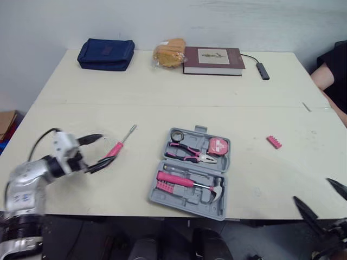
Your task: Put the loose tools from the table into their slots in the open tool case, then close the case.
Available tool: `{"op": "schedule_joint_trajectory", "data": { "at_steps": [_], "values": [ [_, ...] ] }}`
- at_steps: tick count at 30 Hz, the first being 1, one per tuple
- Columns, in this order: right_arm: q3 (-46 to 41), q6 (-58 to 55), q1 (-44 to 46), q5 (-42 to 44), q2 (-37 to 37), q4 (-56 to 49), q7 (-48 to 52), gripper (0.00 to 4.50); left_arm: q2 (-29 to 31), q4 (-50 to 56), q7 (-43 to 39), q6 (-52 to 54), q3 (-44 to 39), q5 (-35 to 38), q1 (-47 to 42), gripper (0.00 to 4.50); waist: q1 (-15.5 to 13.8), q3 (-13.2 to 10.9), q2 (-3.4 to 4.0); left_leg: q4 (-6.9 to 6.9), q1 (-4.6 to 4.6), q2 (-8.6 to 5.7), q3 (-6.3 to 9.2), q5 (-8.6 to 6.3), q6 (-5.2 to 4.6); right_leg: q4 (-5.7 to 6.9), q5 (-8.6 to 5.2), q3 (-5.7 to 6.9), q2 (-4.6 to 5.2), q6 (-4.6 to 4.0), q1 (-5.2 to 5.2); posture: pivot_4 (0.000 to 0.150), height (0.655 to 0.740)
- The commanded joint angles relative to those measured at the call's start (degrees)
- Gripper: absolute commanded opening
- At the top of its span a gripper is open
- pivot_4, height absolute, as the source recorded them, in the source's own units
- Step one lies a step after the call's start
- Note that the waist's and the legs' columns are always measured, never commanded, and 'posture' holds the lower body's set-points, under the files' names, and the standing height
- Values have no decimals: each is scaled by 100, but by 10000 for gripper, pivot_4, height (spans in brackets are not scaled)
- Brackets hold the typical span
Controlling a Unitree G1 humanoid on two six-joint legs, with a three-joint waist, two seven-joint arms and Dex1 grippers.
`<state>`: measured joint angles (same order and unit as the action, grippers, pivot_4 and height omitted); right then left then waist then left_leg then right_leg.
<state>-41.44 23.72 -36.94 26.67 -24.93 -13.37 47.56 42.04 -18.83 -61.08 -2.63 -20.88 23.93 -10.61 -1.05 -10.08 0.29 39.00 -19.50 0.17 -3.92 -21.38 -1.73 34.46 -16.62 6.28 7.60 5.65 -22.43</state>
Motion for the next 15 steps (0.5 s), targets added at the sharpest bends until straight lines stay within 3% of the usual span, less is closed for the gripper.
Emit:
{"op": "schedule_joint_trajectory", "data": {
  "at_steps": [1,4,9,15],
  "values": [
    [-448,116,59,78,86,583,-389,45000,283,-724,438,-226,-812,74,263,44382,0,-2,3,0,3,0,0,-6,9,2,0,-3,2,0,0,1500,7400],
    [-660,249,75,123,145,1230,-497,45000,462,-1146,726,-282,-1364,118,737,44382,8,-4,6,-12,5,4,0,-19,35,2,-4,-2,2,-8,-6,1500,7400],
    [-810,482,-39,175,108,2078,-389,45000,419,-1024,845,-241,-1595,129,1239,44382,-16,-8,13,-40,10,1,-3,-20,36,-14,-6,-2,6,-11,-5,1500,7400],
    [-669,508,51,266,83,1996,-407,45000,61,-314,1031,-18,-1287,287,884,44382,-23,-11,17,-71,24,0,-4,-8,46,-20,-6,-3,9,-11,-2,1500,7400]
  ]
}}
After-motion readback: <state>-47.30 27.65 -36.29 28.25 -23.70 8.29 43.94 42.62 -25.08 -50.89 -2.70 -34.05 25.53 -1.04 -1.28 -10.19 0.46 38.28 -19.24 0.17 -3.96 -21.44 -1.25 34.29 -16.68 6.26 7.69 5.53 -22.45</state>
